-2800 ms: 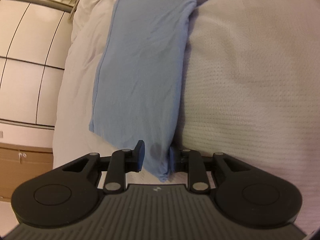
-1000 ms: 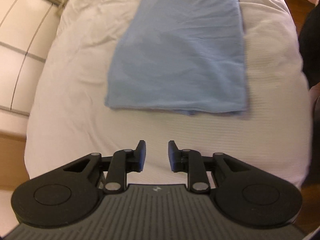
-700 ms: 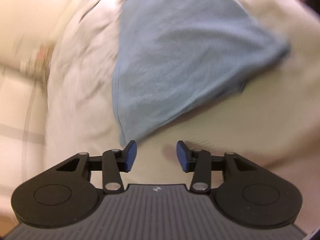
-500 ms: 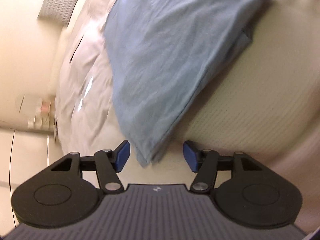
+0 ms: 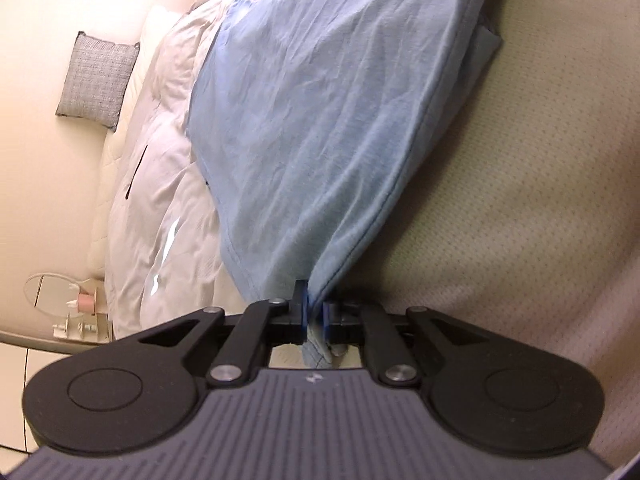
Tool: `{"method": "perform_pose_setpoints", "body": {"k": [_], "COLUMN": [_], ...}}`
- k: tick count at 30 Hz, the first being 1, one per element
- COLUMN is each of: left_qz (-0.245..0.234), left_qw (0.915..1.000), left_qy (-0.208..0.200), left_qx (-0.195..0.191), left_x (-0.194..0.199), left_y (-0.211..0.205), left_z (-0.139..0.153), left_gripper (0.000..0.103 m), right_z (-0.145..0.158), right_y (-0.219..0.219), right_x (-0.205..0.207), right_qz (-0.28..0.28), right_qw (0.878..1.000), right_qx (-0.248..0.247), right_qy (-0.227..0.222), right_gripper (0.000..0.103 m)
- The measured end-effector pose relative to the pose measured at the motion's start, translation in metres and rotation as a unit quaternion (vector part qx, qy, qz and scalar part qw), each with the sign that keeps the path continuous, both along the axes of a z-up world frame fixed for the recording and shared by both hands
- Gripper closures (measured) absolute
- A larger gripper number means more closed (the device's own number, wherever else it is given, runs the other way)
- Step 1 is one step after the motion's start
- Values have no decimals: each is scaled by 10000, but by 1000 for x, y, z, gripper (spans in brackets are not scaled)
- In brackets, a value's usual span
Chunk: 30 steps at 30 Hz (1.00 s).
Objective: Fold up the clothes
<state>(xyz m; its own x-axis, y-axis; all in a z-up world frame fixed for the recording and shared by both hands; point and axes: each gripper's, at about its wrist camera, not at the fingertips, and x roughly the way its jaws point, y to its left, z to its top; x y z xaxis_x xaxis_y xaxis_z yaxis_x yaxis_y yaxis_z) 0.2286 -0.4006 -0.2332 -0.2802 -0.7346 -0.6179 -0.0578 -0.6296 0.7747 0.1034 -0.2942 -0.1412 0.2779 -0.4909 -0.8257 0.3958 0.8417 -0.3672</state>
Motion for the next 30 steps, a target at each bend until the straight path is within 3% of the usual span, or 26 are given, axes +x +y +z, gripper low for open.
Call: {"method": "perform_pose_setpoints", "body": {"k": [5,8,11,12,13,21,26,30], "left_qz": [-4,31,93,109,94,-98,-164,-188], "left_qw": [10000,9999,9995,9993,9993,9990,9978,9931], "left_qy": [30,34,10,-6,-23,47,-191,-493], "left_qx": [71,147,313,361,371,423,619,1051], "left_x": [-1,-1,-2,-2,-2,-27,-81,-142], "left_y": [3,4,2,1,1,-39,-99,-156], "left_z": [1,4,13,17,23,103,146,164], "left_gripper": [97,98,99,99,99,100,100,100], "right_z": [-34,-37,-32,-30,-27,49,95,108], "right_y": [16,15,2,-4,-9,-50,-98,-141], "right_x": [21,24,22,21,19,-24,-78,-130], "right_qz": [366,353,202,126,56,-545,-1176,-1596], "right_qw": [9968,9939,9951,9962,9976,9941,9833,9736], "right_qx": [-581,-973,-912,-802,-658,-387,-191,-9], "right_qy": [407,377,330,301,212,-850,-1377,-1632], "right_gripper": [47,51,70,91,99,100,100,100]}}
